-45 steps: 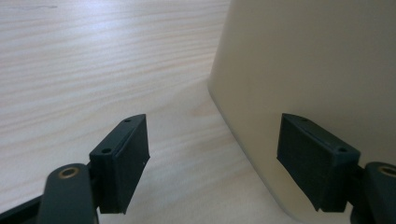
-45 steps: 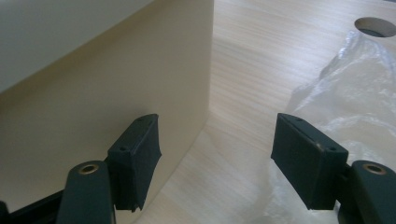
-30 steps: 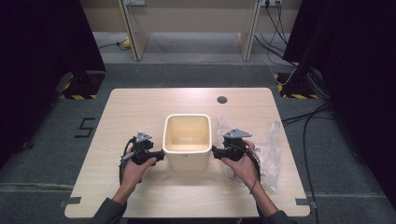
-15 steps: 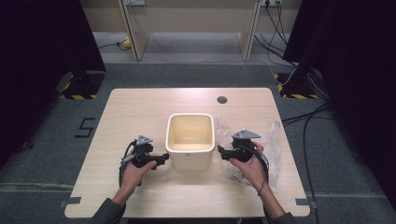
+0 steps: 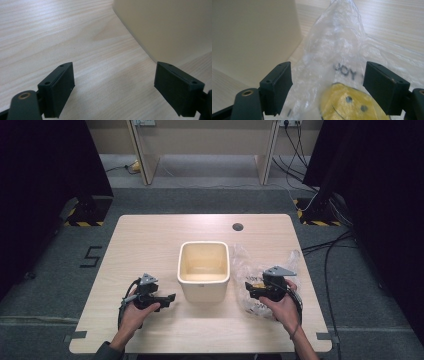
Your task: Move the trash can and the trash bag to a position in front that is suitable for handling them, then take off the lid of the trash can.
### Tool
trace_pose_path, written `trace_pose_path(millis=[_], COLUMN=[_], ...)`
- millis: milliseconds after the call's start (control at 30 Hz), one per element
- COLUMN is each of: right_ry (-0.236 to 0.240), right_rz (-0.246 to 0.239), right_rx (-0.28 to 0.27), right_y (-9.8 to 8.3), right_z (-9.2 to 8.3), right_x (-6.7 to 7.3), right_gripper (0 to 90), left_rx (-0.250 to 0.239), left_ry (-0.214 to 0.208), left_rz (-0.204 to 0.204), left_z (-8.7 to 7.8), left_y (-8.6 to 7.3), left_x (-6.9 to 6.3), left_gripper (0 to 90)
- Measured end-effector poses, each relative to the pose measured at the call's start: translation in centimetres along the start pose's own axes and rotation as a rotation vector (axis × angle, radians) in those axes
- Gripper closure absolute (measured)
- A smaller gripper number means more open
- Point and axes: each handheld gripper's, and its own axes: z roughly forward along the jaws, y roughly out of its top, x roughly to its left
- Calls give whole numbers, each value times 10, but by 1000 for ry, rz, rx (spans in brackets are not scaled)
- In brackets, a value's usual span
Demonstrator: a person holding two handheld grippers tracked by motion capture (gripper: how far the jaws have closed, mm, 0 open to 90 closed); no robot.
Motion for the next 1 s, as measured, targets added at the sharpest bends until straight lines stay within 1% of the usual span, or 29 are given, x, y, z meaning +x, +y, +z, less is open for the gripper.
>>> trace_pose_path(millis=[100, 200, 300, 500, 767, 1000], right_ry=[-3, -5, 0, 18, 23, 33], right_rz=[8, 5, 0, -10, -11, -9], right_rx=[-3, 10, 15, 38, 42, 44], right_y=[-7, -15, -20, -29, -38, -44], right_z=[-5, -8, -11, -18, -27, -32], right_x=[-3, -4, -3, 1, 2, 4], right_gripper=[224, 222, 215, 187, 186, 186], left_rx=[8, 12, 17, 17, 9, 18], left_ry=[1, 9, 22, 28, 44, 42], left_rz=[0, -3, 5, -6, -23, -23], left_z=[-3, -4, -5, -7, -11, -8], left_y=[-3, -5, -7, -8, -10, -9], left_x=[2, 3, 4, 7, 11, 11], left_gripper=[159, 159, 158, 158, 159, 158])
